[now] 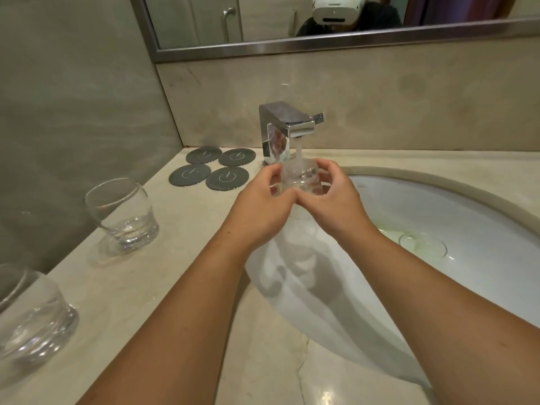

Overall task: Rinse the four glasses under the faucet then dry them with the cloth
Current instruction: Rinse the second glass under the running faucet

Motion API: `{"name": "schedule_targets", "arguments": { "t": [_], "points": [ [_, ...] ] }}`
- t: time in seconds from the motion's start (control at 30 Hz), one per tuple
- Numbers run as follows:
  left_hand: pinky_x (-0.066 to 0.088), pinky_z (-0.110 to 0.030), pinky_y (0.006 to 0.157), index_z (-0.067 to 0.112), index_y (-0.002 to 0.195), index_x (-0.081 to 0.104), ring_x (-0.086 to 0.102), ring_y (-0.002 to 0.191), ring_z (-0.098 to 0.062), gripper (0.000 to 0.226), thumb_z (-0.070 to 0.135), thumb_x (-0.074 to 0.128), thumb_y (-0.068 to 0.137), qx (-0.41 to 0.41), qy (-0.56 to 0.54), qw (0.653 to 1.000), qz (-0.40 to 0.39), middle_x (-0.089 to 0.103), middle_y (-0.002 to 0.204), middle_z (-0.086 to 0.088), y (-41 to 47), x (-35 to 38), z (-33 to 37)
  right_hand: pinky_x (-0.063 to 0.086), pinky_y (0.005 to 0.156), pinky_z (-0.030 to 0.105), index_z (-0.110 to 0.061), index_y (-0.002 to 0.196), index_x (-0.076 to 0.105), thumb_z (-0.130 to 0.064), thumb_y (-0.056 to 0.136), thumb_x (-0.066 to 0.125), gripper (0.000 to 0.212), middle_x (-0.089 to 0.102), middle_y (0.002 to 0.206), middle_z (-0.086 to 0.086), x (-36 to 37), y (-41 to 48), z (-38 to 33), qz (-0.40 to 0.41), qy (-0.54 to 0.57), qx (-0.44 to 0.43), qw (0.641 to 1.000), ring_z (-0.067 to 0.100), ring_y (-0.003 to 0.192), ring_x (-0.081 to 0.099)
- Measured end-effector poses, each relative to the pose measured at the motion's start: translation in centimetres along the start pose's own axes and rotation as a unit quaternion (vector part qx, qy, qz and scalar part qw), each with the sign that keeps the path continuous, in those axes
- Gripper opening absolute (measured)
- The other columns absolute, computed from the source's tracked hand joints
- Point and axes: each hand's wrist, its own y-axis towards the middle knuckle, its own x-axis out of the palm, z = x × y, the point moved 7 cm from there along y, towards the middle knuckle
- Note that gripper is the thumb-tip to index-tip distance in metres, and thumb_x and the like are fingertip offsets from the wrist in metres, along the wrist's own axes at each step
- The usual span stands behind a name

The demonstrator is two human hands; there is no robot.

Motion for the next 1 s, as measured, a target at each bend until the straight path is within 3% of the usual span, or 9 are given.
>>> {"name": "schedule_targets", "arguments": {
  "t": [0.2, 0.27, 0.37, 0.43, 0.5, 0.6, 0.73, 0.93, 1.0],
  "points": [
    [0.047, -0.036, 0.117, 0.028, 0.156, 0.049, 0.061, 0.131, -0.003, 0.078, 0.044, 0.062, 0.08, 0.004, -0.012, 1.0, -0.008, 0.064, 0.144, 0.017, -0.1, 0.1, 0.5, 0.059, 0.085, 0.033, -0.029, 0.126, 0.071, -0.045, 0.067, 0.088, 0.064, 0.078, 0.113, -0.009, 0.4, 0.4, 1.2, -0.002, 0.079, 0.067, 0.995, 0.011, 0.103, 0.075],
    [0.047, -0.032, 0.115, 0.027, 0.159, 0.046, 0.059, 0.131, -0.003, 0.08, 0.044, 0.067, 0.083, 0.011, 0.001, 1.0, -0.013, 0.061, 0.145, 0.015, -0.1, 0.2, 0.4, 0.061, 0.079, 0.04, -0.024, 0.122, 0.072, -0.036, 0.077, 0.091, 0.051, 0.079, 0.113, -0.003, 0.6, 0.4, 1.8, -0.01, 0.161, 0.124, 0.979, 0.019, 0.102, 0.075],
    [0.046, -0.015, 0.091, 0.026, 0.16, 0.043, 0.059, 0.115, -0.002, 0.073, 0.039, 0.077, 0.096, 0.008, 0.03, 0.999, -0.029, 0.057, 0.13, 0.016, -0.1, 0.5, -0.1, 0.064, 0.083, 0.048, -0.016, 0.119, 0.073, -0.03, 0.089, 0.085, 0.035, 0.076, 0.103, 0.001, 0.8, 0.0, 2.0, -0.036, 0.27, 0.19, 0.943, 0.024, 0.092, 0.072],
    [0.04, -0.007, 0.083, 0.025, 0.16, 0.042, 0.059, 0.111, -0.001, 0.073, 0.039, 0.077, 0.097, 0.004, 0.037, 0.999, -0.029, 0.056, 0.124, 0.019, -0.2, 0.6, -0.3, 0.063, 0.091, 0.054, -0.012, 0.123, 0.073, -0.036, 0.091, 0.083, 0.041, 0.073, 0.104, 0.004, 0.8, -0.2, 2.2, -0.045, 0.296, 0.216, 0.929, 0.025, 0.09, 0.072],
    [0.044, -0.011, 0.088, 0.027, 0.157, 0.043, 0.062, 0.113, -0.001, 0.072, 0.04, 0.079, 0.096, 0.004, 0.035, 0.999, -0.025, 0.059, 0.12, 0.022, -0.1, 0.6, -0.4, 0.062, 0.094, 0.053, -0.011, 0.125, 0.073, -0.041, 0.092, 0.081, 0.045, 0.071, 0.107, 0.005, 0.8, -0.4, 2.3, -0.055, 0.304, 0.235, 0.922, 0.026, 0.091, 0.073],
    [0.049, -0.029, 0.107, 0.029, 0.159, 0.04, 0.063, 0.125, -0.007, 0.078, 0.042, 0.081, 0.094, 0.007, 0.028, 0.999, -0.021, 0.058, 0.127, 0.019, 0.1, 0.8, -0.6, 0.061, 0.098, 0.051, -0.012, 0.121, 0.076, -0.042, 0.091, 0.081, 0.043, 0.074, 0.106, 0.005, 1.1, -0.6, 2.2, -0.061, 0.32, 0.247, 0.913, 0.025, 0.091, 0.074],
    [0.052, -0.039, 0.111, 0.03, 0.16, 0.038, 0.066, 0.124, -0.012, 0.082, 0.04, 0.083, 0.092, 0.006, 0.009, 1.0, -0.014, 0.058, 0.141, 0.009, 0.3, 0.8, -0.9, 0.061, 0.099, 0.047, -0.01, 0.121, 0.076, -0.041, 0.09, 0.082, 0.044, 0.075, 0.108, 0.007, 1.2, -0.7, 2.1, -0.057, 0.33, 0.249, 0.909, 0.025, 0.092, 0.074],
    [0.049, -0.011, 0.079, 0.028, 0.159, 0.042, 0.062, 0.102, 0.009, 0.073, 0.037, 0.079, 0.096, 0.009, -0.033, 0.999, 0.002, 0.058, 0.141, 0.007, 0.6, 0.5, -1.1, 0.062, 0.097, 0.048, -0.014, 0.109, 0.078, -0.049, 0.086, 0.083, 0.042, 0.072, 0.119, 0.013, 1.4, -0.9, 2.0, -0.061, 0.326, 0.253, 0.909, 0.031, 0.104, 0.075],
    [0.054, -0.013, 0.088, 0.028, 0.155, 0.047, 0.065, 0.107, 0.005, 0.07, 0.042, 0.08, 0.095, 0.006, -0.057, 0.998, 0.009, 0.061, 0.14, 0.006, 0.7, 0.4, -1.1, 0.063, 0.096, 0.048, -0.018, 0.106, 0.077, -0.055, 0.087, 0.08, 0.042, 0.071, 0.117, 0.012, 1.5, -0.9, 1.8, -0.061, 0.332, 0.259, 0.905, 0.03, 0.1, 0.075]
  ]
}}
